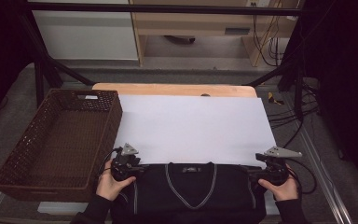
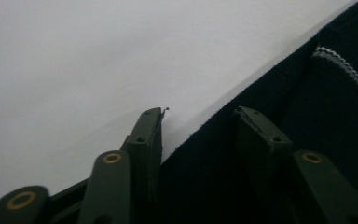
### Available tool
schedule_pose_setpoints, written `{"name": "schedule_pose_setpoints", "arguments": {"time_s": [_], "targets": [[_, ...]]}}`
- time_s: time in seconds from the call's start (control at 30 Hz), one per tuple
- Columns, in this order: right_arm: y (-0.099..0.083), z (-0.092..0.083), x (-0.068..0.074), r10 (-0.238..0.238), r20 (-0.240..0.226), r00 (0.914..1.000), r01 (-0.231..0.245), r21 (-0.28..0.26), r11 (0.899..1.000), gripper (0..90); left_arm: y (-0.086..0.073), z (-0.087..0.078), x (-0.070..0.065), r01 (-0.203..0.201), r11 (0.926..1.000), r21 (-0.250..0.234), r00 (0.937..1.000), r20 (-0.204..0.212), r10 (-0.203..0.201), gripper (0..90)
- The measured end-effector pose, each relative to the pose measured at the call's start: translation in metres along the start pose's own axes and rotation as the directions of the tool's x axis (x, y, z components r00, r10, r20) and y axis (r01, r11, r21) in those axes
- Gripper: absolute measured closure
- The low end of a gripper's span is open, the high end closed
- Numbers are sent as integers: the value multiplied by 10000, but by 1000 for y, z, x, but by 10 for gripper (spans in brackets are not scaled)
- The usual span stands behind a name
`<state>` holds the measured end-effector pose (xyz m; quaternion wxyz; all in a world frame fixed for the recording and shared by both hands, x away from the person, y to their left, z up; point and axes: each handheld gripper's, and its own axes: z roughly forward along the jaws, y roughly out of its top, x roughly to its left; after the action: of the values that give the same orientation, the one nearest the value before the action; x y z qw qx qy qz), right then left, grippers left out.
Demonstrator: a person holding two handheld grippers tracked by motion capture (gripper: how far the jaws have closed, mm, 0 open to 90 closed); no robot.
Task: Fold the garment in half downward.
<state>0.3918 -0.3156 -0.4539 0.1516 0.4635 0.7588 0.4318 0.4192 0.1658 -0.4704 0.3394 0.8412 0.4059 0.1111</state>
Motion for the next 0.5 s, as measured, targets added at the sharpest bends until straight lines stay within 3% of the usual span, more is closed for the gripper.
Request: {"name": "schedule_pose_setpoints", "arguments": {"time_s": [0.37, 0.5], "targets": [[-1, 0, -3, 21, 10, 10000, -22, 228, 9997, 90, 0, -3, -5, -22, 9988, 483, 9975, 709, -12, 755], [-1, 0, -4, 102, 85, 9999, -105, 311, 9995, 107, 0, -3, -6, -99, 9989, 468, 9975, 698, 66, 788]]}}
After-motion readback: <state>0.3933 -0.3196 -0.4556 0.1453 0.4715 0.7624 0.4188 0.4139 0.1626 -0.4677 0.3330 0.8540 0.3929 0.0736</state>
